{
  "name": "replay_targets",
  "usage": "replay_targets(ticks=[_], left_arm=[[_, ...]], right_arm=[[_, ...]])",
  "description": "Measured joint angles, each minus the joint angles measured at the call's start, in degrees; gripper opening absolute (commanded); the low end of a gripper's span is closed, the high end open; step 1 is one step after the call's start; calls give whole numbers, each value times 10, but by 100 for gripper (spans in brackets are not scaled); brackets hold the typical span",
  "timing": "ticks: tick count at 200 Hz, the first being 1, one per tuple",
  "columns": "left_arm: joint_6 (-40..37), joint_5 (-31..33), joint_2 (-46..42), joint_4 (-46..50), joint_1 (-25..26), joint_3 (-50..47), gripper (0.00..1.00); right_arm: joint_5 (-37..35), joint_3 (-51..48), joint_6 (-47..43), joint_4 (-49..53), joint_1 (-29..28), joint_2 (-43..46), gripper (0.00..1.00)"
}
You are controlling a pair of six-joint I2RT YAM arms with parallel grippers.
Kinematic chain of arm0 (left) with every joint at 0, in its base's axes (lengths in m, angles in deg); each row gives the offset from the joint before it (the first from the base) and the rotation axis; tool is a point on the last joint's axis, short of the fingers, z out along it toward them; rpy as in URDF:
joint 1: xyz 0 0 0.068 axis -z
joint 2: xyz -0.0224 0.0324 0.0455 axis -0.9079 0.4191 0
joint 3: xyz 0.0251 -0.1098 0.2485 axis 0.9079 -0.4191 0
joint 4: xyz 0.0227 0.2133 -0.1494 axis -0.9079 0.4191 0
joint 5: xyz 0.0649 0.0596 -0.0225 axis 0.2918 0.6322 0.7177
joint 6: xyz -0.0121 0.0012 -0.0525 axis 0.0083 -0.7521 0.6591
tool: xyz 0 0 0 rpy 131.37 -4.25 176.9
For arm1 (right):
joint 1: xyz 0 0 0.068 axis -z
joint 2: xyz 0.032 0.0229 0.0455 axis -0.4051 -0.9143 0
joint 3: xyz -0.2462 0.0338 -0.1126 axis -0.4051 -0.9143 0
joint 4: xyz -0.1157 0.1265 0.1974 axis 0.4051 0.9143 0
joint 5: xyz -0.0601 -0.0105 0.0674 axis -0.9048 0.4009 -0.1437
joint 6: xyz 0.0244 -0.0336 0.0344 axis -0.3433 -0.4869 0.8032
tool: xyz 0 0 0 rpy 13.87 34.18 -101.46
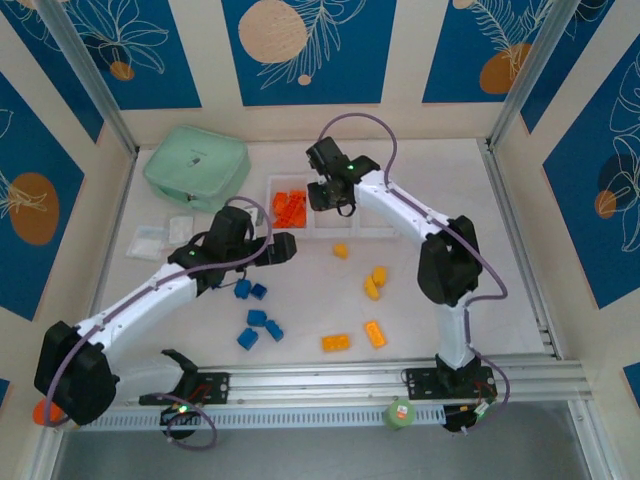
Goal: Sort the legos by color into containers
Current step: Place the lego in the container.
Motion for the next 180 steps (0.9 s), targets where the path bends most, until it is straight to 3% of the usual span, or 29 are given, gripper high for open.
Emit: replay_targets(ticks=[45, 83, 139, 180], left_arm=[[0, 22, 27, -17, -1, 19, 99], [0, 30, 33, -19, -4, 21, 99], [0, 32, 35, -19, -6, 25, 99], [-1, 32, 35, -18, -7, 27, 99]], right_arm=[[-9, 119, 22, 26, 35, -129, 33], [-10, 183, 37, 41, 54, -183, 34], [-5, 223, 55, 52, 65, -221, 46], [-3, 235, 54, 58, 62, -219, 47]])
